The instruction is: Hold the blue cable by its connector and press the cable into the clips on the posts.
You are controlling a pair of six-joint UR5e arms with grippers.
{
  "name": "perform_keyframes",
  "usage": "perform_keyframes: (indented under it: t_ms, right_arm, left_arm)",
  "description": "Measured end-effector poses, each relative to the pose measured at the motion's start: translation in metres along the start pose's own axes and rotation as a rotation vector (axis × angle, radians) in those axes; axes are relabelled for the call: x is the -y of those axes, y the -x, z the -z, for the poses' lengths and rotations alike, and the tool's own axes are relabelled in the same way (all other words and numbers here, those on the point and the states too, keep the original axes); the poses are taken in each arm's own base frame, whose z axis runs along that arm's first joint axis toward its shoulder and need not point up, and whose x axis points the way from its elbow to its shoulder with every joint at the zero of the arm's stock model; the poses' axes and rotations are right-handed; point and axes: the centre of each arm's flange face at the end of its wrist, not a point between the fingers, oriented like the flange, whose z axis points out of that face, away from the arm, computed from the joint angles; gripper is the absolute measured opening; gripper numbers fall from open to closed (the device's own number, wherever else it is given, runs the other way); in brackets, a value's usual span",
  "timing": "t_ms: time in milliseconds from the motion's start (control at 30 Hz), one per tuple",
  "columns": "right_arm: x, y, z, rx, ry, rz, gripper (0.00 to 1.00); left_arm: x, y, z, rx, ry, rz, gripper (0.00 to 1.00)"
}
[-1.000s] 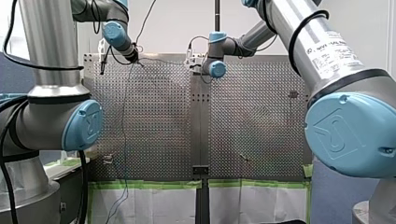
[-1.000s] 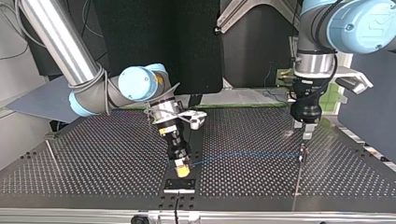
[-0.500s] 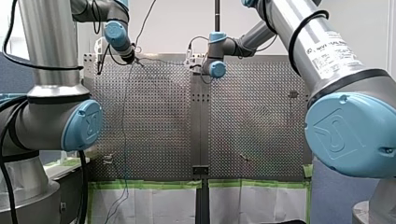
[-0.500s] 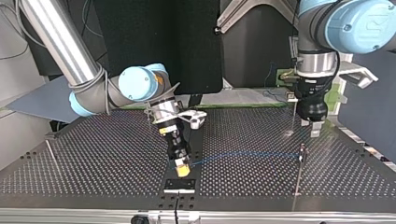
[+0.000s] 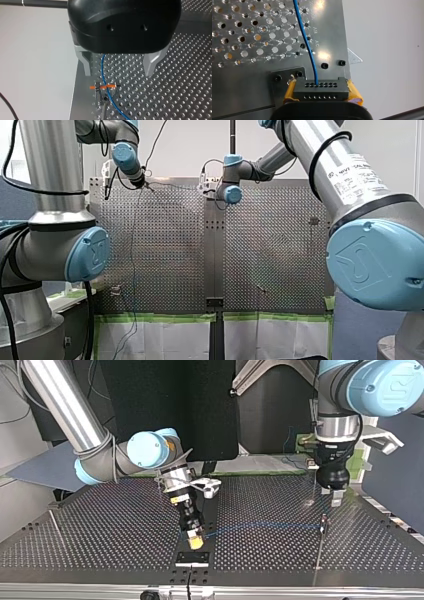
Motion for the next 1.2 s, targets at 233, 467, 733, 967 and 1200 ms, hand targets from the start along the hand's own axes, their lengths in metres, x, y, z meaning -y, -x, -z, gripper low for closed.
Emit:
perform_keyframes:
  t_ms: [233,467,733,967,1200]
  right_arm:
    - [0.000,0.000,0.000,0.003,0.001,0.000,0.00]
    - [0.001,0.002,0.000,0.004,0.000,-0.001,0.00]
    - [0.002,0.002,0.000,0.004,-0.001,-0.001,0.00]
    - [0.001,0.002,0.000,0.004,0.000,-0.001,0.00]
    - [0.000,0.002,0.000,0.004,0.001,0.000,0.00]
  left_arm:
    - [0.013,0.012,-0.002,0.042,-0.074,-0.006,1.00]
    - [0.034,0.025,-0.012,0.076,-0.167,-0.005,1.00]
    - [0.052,0.009,-0.032,0.038,-0.206,-0.033,1.00]
    - [0.055,-0.003,-0.048,0.028,-0.163,-0.044,1.00]
    - [0.058,0.003,-0.058,0.066,-0.140,-0.026,1.00]
